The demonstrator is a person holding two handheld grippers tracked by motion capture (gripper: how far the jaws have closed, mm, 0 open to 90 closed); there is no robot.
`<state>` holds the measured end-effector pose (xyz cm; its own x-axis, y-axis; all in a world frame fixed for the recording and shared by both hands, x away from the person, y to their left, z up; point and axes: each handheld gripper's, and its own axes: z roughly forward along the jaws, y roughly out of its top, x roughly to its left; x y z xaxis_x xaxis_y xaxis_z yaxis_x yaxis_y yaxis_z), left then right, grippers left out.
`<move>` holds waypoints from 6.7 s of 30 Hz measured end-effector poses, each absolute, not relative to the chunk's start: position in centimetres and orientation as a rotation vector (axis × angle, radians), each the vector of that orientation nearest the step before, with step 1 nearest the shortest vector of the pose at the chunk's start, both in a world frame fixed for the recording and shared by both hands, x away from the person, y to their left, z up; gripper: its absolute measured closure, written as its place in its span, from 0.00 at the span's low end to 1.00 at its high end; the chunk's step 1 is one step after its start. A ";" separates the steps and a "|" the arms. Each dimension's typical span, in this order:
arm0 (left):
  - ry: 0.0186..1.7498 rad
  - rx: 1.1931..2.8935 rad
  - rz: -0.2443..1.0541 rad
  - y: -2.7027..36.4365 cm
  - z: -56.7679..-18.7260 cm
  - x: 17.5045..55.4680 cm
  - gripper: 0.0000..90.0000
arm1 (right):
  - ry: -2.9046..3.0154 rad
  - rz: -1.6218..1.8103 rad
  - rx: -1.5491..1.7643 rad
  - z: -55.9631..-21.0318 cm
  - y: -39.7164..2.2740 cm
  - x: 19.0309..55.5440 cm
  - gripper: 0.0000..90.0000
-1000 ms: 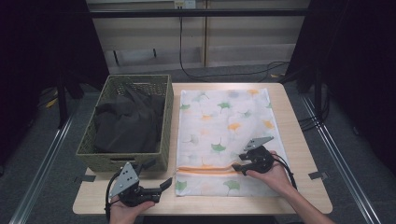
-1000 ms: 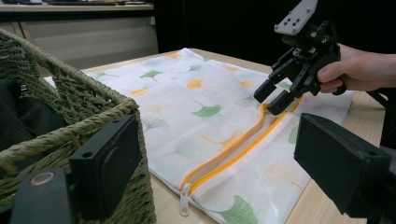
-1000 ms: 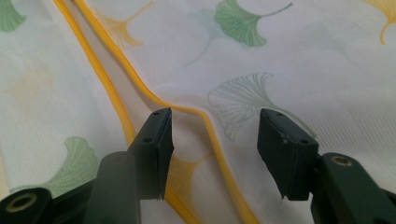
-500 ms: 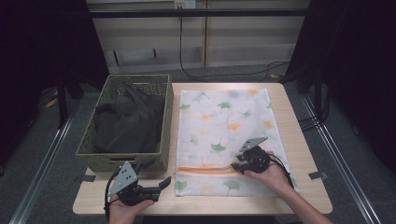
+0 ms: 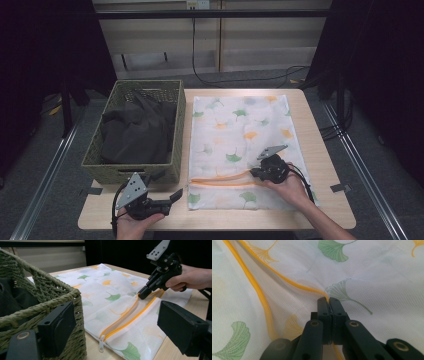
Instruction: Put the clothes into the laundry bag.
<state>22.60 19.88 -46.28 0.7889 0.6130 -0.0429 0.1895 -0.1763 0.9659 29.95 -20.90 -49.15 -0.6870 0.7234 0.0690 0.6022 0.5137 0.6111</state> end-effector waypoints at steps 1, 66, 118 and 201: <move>0.629 1.740 0.424 19.9 -46.3 22.6 0.16 | 2.559 0.918 1.135 -49.1 -20.9 29.9 0.99; 0.631 1.766 0.446 21.8 -42.6 23.6 0.22 | 2.117 1.478 1.030 -39.4 -22.3 31.5 1.00; 1.062 2.215 0.561 24.9 -41.7 43.1 0.12 | 2.153 1.452 1.039 -39.9 -22.7 31.9 1.00; 1.129 2.066 0.118 27.8 -40.2 44.3 0.65 | 2.159 1.412 1.070 -40.5 -23.1 31.9 1.00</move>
